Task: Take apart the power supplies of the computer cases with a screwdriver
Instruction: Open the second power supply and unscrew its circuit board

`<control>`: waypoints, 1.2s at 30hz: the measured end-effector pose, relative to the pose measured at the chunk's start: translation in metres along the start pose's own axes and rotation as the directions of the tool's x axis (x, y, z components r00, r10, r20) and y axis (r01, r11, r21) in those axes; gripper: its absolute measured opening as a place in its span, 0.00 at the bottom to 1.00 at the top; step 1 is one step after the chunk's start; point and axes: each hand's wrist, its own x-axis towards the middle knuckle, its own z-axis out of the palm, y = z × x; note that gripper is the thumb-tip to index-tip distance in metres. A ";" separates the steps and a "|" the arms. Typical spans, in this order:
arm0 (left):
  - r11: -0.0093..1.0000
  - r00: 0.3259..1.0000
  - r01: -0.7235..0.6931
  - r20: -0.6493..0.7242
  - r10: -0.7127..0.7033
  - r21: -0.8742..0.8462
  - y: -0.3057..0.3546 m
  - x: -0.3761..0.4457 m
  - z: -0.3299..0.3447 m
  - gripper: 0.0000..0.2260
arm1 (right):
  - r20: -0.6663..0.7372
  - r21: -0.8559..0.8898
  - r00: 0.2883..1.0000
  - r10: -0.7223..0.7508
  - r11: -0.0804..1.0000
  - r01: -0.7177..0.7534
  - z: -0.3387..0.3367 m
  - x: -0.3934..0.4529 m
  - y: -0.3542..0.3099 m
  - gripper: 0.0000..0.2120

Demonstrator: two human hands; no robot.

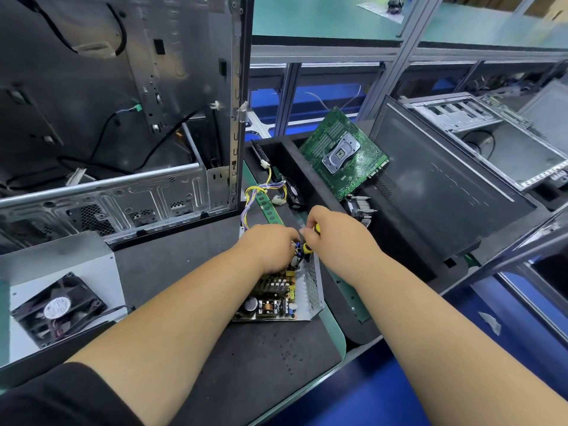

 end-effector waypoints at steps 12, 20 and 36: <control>1.000 1.000 0.014 0.007 -0.014 -0.020 -0.001 0.002 0.000 0.15 | -0.047 -0.185 0.998 -0.050 0.982 0.040 -0.001 -0.004 -0.003 0.17; 1.000 1.000 -0.011 -0.020 0.011 0.006 0.000 0.001 0.002 0.11 | -0.049 0.059 0.999 -0.025 0.998 0.027 -0.001 -0.002 -0.005 0.09; 1.000 1.000 -0.021 -0.013 0.021 0.000 -0.003 0.004 0.003 0.14 | -0.037 0.104 0.999 -0.001 0.995 0.004 0.003 -0.003 -0.001 0.11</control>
